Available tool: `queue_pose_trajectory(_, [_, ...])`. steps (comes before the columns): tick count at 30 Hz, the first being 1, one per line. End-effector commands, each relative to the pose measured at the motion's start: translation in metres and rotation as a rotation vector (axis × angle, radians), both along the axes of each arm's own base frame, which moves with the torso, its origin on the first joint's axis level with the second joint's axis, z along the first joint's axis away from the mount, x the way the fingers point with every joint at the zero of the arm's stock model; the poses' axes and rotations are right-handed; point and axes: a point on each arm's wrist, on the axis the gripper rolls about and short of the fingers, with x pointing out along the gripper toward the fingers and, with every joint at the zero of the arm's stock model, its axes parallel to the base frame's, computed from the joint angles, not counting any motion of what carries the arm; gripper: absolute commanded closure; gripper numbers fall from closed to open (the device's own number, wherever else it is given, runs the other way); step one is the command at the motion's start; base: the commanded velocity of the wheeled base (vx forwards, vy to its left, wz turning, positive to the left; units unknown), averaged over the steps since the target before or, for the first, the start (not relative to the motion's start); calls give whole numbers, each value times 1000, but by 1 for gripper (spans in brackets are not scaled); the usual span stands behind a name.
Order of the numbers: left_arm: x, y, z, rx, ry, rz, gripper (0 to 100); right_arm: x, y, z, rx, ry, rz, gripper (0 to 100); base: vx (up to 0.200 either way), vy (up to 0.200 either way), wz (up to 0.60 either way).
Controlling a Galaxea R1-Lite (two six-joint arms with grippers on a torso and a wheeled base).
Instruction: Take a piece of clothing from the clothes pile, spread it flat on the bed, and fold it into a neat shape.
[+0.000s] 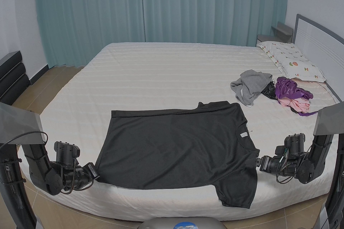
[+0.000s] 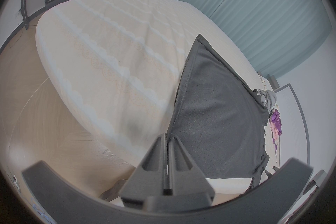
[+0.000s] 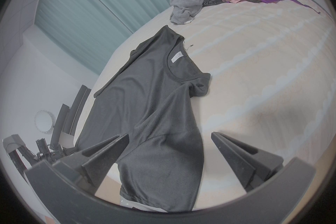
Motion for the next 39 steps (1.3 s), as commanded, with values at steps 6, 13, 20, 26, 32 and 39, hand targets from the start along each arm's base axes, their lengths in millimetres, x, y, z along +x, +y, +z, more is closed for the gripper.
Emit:
queue_pose_trajectory(6, [-1,0,1,-2,1,2,100,-38,9,-28,-6,74,46,0,0,0,0])
queue_pose_trajectory(13, [-1,0,1,-2,-1,2,100,-37,10,-27,7,69,46,0,0,0,0])
queue_pose_trajectory(20, [-1,0,1,-2,-1,2,100,-34,15,-27,16,62,45,0,0,0,0])
queue_pose_trajectory(26, [-1,0,1,-2,-2,2,100,-36,16,-27,12,73,44,100,0,0,0])
queue_pose_trajectory(32, [-1,0,1,-1,-2,3,100,-42,12,-24,6,101,34,100,0,0,0])
queue_pose_trajectory(39, [-3,1,2,3,2,4,100,-47,3,-12,11,76,3,100,0,0,0])
